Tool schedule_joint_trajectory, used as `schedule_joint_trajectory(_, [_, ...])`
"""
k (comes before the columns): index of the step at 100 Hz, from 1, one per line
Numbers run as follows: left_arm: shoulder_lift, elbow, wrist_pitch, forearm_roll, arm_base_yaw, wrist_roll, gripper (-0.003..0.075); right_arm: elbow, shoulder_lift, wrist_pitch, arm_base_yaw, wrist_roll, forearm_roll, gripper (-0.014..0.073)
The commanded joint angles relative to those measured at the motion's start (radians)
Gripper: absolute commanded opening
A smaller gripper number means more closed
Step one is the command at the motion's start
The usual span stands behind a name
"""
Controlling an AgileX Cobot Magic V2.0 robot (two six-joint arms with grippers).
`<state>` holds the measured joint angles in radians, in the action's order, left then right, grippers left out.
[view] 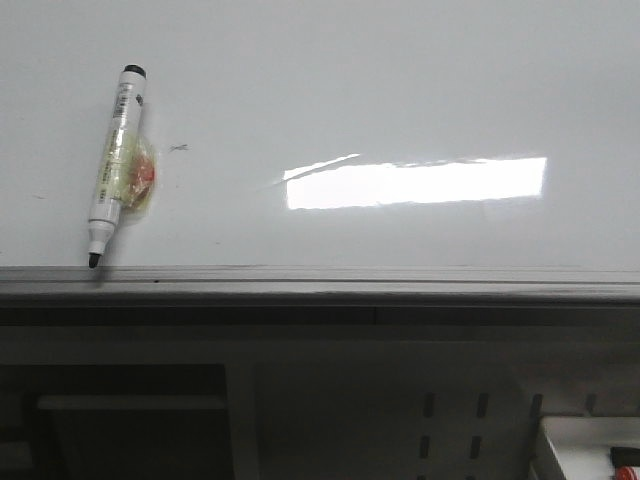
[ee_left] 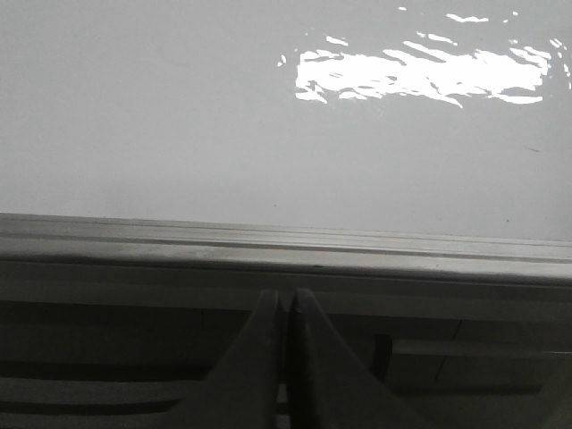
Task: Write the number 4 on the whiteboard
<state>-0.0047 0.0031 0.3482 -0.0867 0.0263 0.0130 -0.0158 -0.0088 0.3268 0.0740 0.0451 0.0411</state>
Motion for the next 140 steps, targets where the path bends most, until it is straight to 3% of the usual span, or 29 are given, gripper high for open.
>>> schedule_joint_trajectory(1, [-0.026,0.035,-0.061,-0.008,-0.002,-0.005,-0.0020,-0.018,-0.015,-0.039,-0.006,-0.002,0.011,-0.0064])
schedule_joint_trajectory(9, [-0.026,0.035,-0.100,-0.115,-0.002,-0.005,-0.0020,-0.018,-0.015,-0.087,-0.006,-0.002,0.011,-0.0064])
schedule_joint_trajectory(15, [-0.026,0.035,-0.130,-0.328,-0.002,-0.005,-0.0020,-0.018,-0.015,-0.159,-0.006,-0.002,-0.041,-0.0064])
schedule_joint_trajectory(26, [-0.026,0.035,-0.132,-0.627,-0.002,-0.005,-0.0020,-0.018,-0.015,-0.303,-0.006,-0.002,-0.316,-0.0064])
schedule_joint_trajectory(34, [-0.026,0.035,-0.143,-0.705,-0.002,-0.005,-0.0020,-0.018,-0.015,-0.338,-0.006,-0.002,-0.454,-0.0064])
schedule_joint_trajectory(47, [-0.026,0.035,-0.143,-0.811,-0.002,-0.005,-0.0020,-0.018,-0.015,-0.347,-0.006,-0.002,-0.500,-0.0064])
schedule_joint_trajectory(64, [-0.026,0.031,-0.150,-0.838,-0.002,-0.005,-0.0020,-0.009,-0.015,-0.380,-0.006,-0.005,-0.538,-0.0064])
schedule_joint_trajectory(90, [-0.026,-0.004,-0.078,-0.845,-0.002,0.027,-0.0020,0.135,0.011,-0.195,-0.006,-0.027,-0.416,-0.0064])
schedule_joint_trajectory(124, [0.051,-0.154,0.081,-0.845,-0.002,0.350,-0.0020,0.402,0.229,0.052,-0.006,-0.343,-0.396,-0.0064])
schedule_joint_trajectory(140, [0.153,-0.260,0.149,-0.845,-0.002,0.563,-0.0018,0.473,0.306,0.107,-0.006,-0.381,-0.414,-0.0064])
